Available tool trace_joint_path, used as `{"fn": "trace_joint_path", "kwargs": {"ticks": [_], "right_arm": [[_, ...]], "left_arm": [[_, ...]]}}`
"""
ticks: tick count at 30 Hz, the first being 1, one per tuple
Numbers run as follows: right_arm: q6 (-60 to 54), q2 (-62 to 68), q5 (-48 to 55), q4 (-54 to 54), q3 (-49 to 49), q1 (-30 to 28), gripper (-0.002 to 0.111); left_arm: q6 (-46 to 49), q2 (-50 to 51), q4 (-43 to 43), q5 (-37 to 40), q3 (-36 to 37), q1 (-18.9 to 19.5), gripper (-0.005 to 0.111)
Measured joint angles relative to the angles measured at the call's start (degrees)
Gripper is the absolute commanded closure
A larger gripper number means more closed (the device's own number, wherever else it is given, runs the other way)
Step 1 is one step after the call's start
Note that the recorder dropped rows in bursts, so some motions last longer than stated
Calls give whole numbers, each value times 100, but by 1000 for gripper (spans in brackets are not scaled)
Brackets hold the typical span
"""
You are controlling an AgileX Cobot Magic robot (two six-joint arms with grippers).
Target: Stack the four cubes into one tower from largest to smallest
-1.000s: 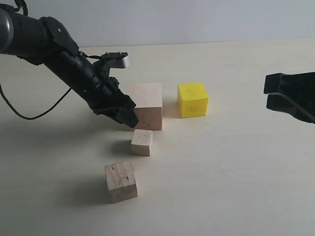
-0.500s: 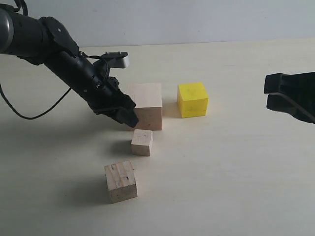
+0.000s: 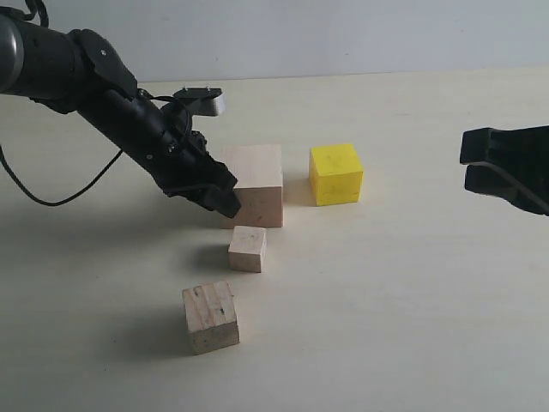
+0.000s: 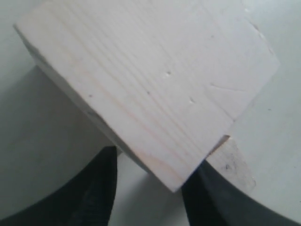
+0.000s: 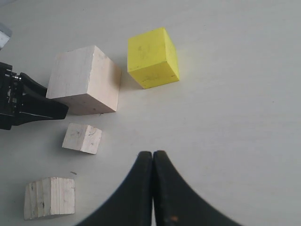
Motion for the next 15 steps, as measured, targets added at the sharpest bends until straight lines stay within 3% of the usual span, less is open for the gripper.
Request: {"fn": "trace_joint_path", "kwargs": {"ticks": [15], "right_arm": [[0, 0, 0, 10, 0, 0, 108]], "left_arm": [[0, 0, 67, -36, 0, 0, 63]]}}
